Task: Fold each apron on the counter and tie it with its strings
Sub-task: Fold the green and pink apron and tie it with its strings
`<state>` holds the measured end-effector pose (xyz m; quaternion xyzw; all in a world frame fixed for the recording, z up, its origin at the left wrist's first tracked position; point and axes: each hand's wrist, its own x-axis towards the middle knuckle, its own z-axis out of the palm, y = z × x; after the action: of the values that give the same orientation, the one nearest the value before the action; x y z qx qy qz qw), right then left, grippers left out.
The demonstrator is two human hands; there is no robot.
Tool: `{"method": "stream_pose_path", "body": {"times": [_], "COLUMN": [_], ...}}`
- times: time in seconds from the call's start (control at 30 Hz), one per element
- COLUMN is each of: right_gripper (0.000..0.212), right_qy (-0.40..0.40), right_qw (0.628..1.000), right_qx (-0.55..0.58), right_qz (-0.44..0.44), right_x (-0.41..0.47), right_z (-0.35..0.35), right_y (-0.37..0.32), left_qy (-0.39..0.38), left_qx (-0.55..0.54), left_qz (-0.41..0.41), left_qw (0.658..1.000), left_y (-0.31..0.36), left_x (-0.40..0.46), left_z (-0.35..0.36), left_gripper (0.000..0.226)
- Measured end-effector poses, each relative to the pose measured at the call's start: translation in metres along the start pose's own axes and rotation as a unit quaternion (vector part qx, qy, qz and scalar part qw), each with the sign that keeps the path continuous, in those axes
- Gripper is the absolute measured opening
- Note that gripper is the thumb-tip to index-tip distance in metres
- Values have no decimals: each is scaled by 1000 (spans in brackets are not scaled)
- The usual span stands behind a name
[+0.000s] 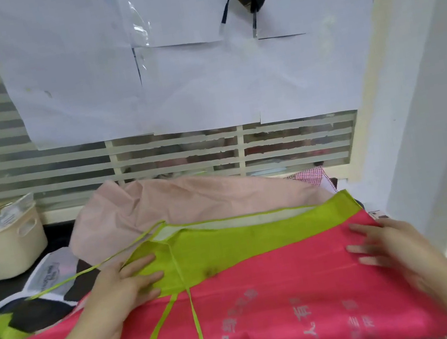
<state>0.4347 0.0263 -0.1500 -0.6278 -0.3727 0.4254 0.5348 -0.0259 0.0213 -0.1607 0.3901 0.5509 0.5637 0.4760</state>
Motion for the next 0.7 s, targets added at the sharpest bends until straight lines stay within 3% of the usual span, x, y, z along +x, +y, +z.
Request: {"method": "stream_pose_path", "body": {"times": [0.3,0.43,0.5,0.6,0.7], "right_gripper": [33,62,76,68,57], "right_qy": [39,57,67,70,-12], "right_qw": [999,998,988,908,845], "right_qx": [-20,-24,-138,-375,-442], "right_qz": [-10,-1,-31,-175,-302], "right_x": [44,51,47,30,17], "right_z": [17,21,26,51,92], "right_y": [7,20,25,22,21], "left_qy": [23,25,-23,-63,-79], "left_qx": [26,44,112,301,464], "left_qz": [8,54,112,199,265], "left_qw": [999,997,987,930,842], "left_y": [-15,-30,-42,-50,-45], "left_x": [58,78,85,86,87], "left_z": [11,9,7,15,31], "left_gripper": [46,67,74,59,17]}}
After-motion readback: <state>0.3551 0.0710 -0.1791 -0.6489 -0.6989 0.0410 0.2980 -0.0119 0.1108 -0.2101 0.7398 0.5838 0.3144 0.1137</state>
